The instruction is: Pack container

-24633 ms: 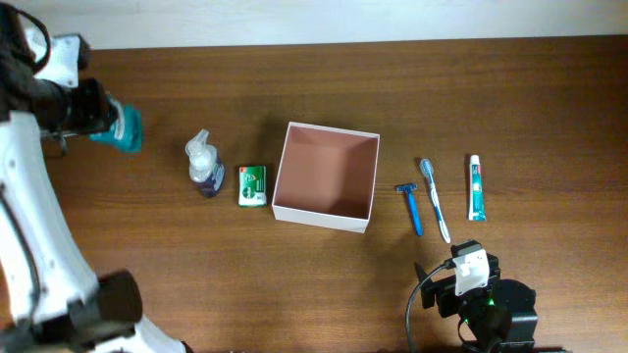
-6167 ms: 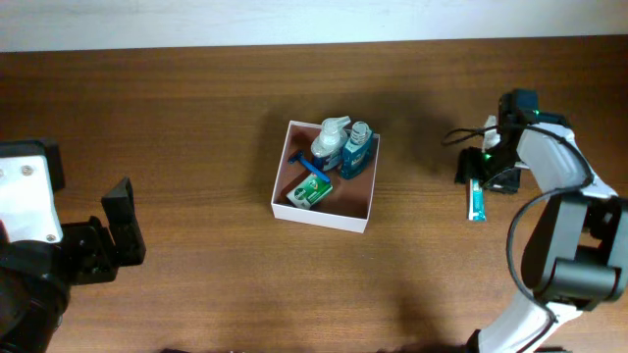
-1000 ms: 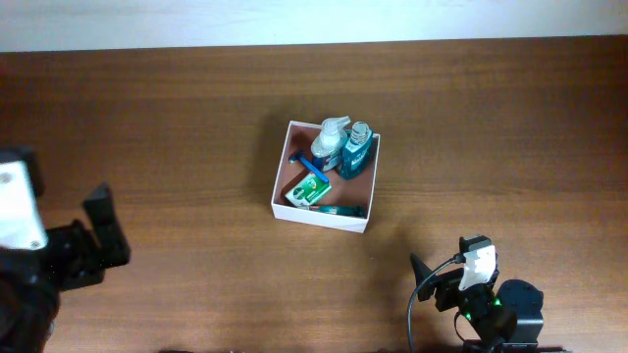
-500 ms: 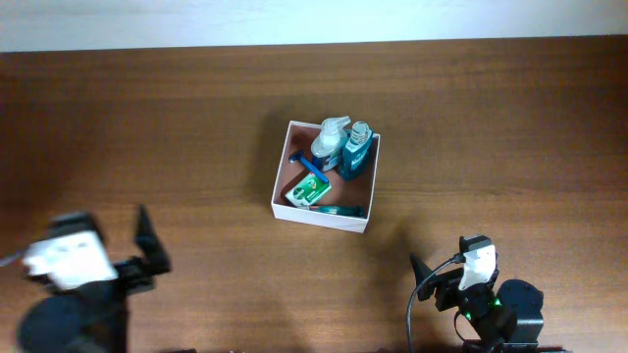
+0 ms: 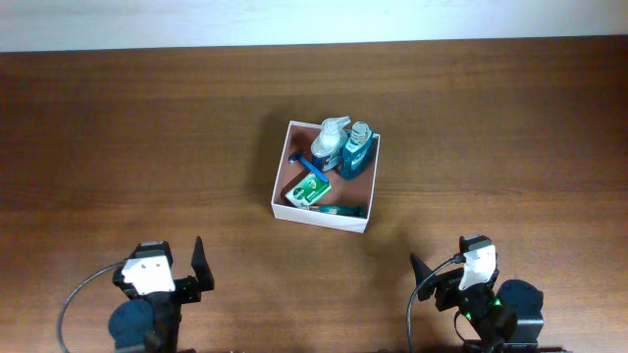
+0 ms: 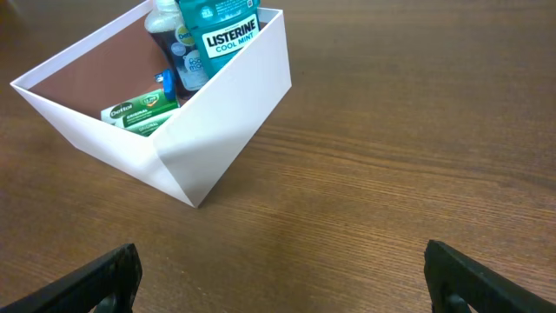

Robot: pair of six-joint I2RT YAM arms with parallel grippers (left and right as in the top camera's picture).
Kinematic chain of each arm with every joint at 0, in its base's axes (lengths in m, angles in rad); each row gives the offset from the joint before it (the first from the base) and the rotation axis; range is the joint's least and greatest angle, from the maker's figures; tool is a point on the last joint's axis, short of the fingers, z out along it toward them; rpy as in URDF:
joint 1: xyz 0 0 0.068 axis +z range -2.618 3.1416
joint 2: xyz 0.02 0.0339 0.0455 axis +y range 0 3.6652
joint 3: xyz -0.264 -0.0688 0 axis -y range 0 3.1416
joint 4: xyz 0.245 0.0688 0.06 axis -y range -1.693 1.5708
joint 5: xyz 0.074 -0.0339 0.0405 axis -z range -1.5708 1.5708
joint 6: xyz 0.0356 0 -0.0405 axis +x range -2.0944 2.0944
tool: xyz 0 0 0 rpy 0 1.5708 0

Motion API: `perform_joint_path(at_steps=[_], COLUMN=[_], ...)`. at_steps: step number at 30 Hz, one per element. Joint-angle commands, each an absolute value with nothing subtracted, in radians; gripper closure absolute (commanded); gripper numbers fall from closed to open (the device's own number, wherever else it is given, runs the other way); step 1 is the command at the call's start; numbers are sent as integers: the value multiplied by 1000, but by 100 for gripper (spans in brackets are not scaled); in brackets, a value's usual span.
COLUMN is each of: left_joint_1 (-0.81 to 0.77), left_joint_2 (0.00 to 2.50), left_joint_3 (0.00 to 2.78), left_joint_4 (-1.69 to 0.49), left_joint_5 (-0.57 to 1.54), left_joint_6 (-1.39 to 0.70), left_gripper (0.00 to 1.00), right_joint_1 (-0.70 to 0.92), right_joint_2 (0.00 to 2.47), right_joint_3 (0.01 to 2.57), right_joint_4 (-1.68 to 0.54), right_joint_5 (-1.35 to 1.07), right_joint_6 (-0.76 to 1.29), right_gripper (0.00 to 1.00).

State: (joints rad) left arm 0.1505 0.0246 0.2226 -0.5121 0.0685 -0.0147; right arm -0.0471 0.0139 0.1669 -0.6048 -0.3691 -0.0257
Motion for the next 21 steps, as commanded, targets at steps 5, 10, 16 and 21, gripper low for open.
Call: perform_joint_path(at_steps=[5, 10, 16, 21], left_joint_1=[120, 108, 108, 108], left_joint_2=[5, 5, 6, 6], left_joint_3=[123, 122, 122, 122], left_joint_4=[-415, -408, -409, -409], left_joint_5=[86, 86, 86, 86], left_joint_6=[5, 5, 5, 5], left_gripper=[1, 1, 1, 1], right_joint_1=[-53, -53, -53, -53], right_joint_2=[4, 4, 4, 4], right_joint_3=[162, 162, 162, 162], right_joint_4=[-609, -608, -608, -608], right_joint_5=[-385, -385, -385, -385], right_joint_6=[-17, -17, -17, -17], right_gripper=[1, 1, 1, 1])
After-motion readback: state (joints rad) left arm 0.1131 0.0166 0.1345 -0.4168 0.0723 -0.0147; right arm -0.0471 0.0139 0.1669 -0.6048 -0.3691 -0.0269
